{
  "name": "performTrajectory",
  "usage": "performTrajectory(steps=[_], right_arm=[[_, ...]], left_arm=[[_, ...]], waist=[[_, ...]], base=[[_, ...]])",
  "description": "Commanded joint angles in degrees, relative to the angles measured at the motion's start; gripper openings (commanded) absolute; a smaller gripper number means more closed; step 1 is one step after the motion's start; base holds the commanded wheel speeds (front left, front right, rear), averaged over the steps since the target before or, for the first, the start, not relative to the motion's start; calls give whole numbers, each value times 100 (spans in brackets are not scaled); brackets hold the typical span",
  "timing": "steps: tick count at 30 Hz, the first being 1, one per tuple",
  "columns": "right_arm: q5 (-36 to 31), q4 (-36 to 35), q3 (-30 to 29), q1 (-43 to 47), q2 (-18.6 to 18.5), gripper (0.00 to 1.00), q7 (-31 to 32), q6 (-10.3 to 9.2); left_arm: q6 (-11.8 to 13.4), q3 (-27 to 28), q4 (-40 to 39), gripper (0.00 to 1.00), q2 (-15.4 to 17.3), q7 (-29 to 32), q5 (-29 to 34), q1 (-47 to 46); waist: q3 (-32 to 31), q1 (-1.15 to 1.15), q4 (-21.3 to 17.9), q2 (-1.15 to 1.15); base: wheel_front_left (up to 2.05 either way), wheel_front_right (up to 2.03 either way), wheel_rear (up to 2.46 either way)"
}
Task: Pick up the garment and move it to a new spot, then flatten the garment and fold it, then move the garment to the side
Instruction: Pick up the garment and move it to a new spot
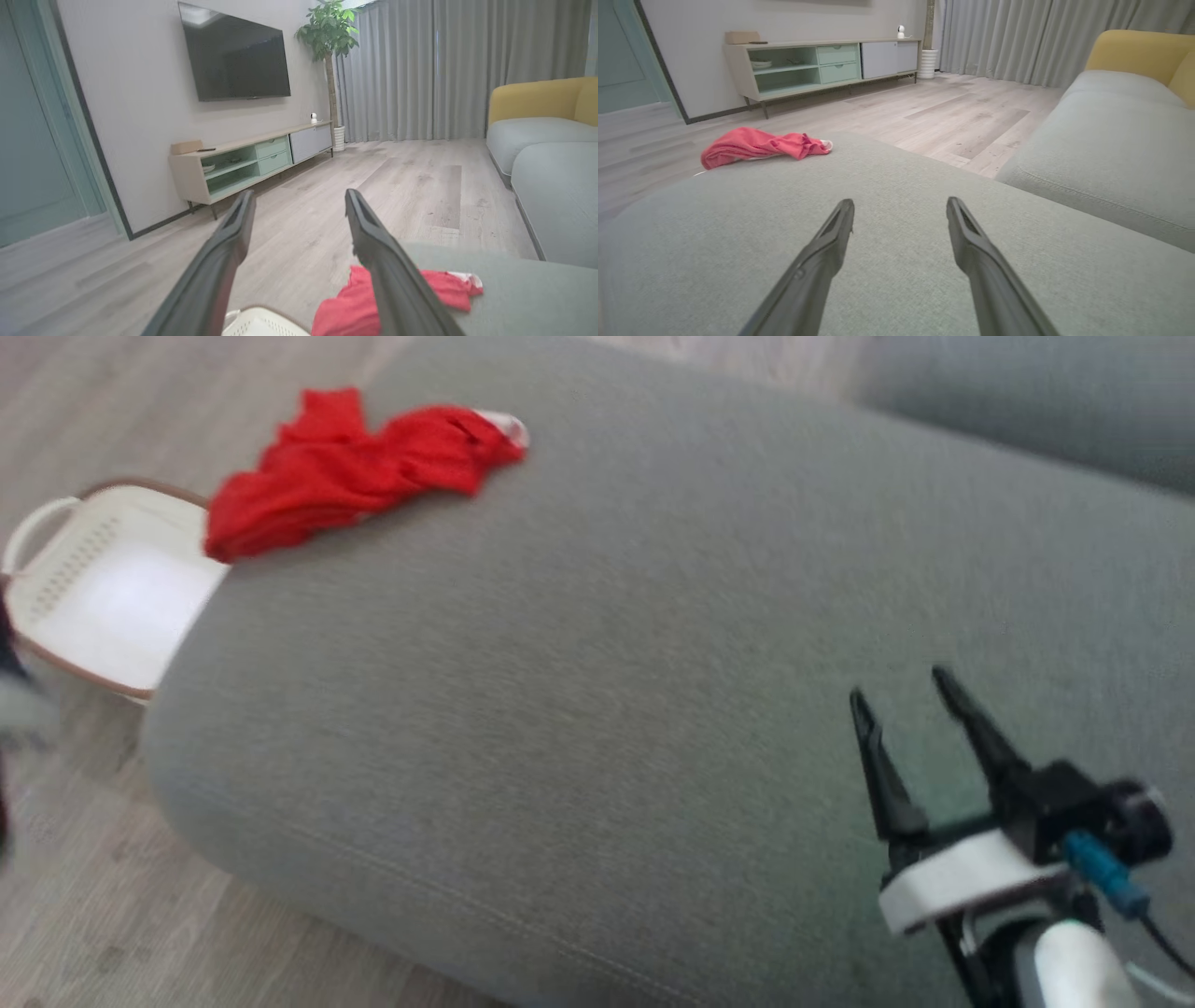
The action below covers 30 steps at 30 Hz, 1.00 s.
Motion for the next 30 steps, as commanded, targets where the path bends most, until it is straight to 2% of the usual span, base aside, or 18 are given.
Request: performTrajectory(steps=[1, 5, 9, 10, 15, 20, 27, 30], right_arm=[[-112, -372, 133, -340, -36, 100, 103, 37], [-407, -889, 293, -551, -36, 100, 468, 37], [-551, -1337, 389, -605, -41, 100, 717, 37], [-551, -1337, 389, -605, -41, 100, 717, 37], [-639, -1909, 372, -543, -150, 100, 988, 37], [-724, -2318, 233, -483, -266, 100, 1147, 37], [-746, -2527, 178, -444, -320, 100, 1180, 37], [-742, -2548, 139, -454, -341, 100, 1164, 37]], left_arm=[[-103, 298, 49, 100, 316, 123, -28, -597], [-494, 119, 1000, 100, 300, 607, -200, -1794], [-759, -138, 2141, 100, 149, 1014, -246, -2657], [-759, -138, 2141, 100, 149, 1014, -246, -2657], [-1060, -348, 3326, 100, -191, 1145, -322, -3298], [-1332, -521, 4324, 100, -544, 1025, -315, -3782], [-1394, -744, 5511, 100, -837, 945, -179, -4126], [-1562, -755, 6012, 100, -980, 941, -266, -4204]], waist=[[546, -1, -438, 0], [1066, -1, -768, 0], [1524, -1, -1036, 0], [1524, -1, -1036, 0], [2118, -1, -1218, 0], [2588, -1, -1251, 0], [2917, -1, -1283, 0], [2973, -1, -1292, 0]], base=[[0, 0, 0], [0, 0, 0], [0, 0, 0], [0, 0, 0], [0, 0, 0], [0, 0, 0], [0, 0, 0], [0, 0, 0]])
